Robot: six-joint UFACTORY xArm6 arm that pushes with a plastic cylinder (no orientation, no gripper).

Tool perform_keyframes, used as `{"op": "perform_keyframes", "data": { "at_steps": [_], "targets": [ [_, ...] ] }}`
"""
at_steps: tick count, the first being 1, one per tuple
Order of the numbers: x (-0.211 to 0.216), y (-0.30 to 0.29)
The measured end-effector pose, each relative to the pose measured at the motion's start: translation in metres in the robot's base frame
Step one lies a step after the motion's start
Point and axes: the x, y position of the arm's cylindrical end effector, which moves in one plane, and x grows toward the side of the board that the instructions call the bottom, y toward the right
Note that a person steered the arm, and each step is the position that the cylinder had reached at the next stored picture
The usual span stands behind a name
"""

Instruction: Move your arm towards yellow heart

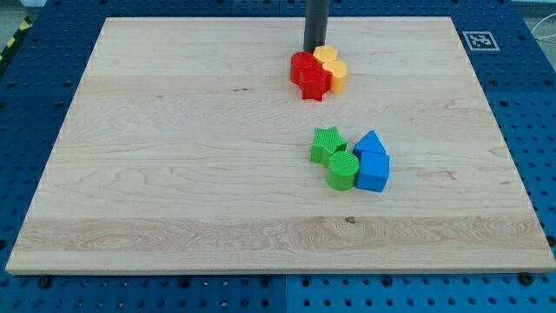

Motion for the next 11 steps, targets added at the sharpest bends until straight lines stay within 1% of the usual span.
{"op": "perform_keyframes", "data": {
  "at_steps": [1, 2, 3, 4, 5, 6, 9, 10, 11],
  "targets": [
    [-0.006, 0.021],
    [-0.006, 0.076],
    [0.023, 0.133],
    [0.062, 0.153],
    [0.086, 0.153],
    [0.093, 0.153],
    [0.093, 0.084],
    [0.09, 0.064],
    [0.078, 0.041]
  ]
}}
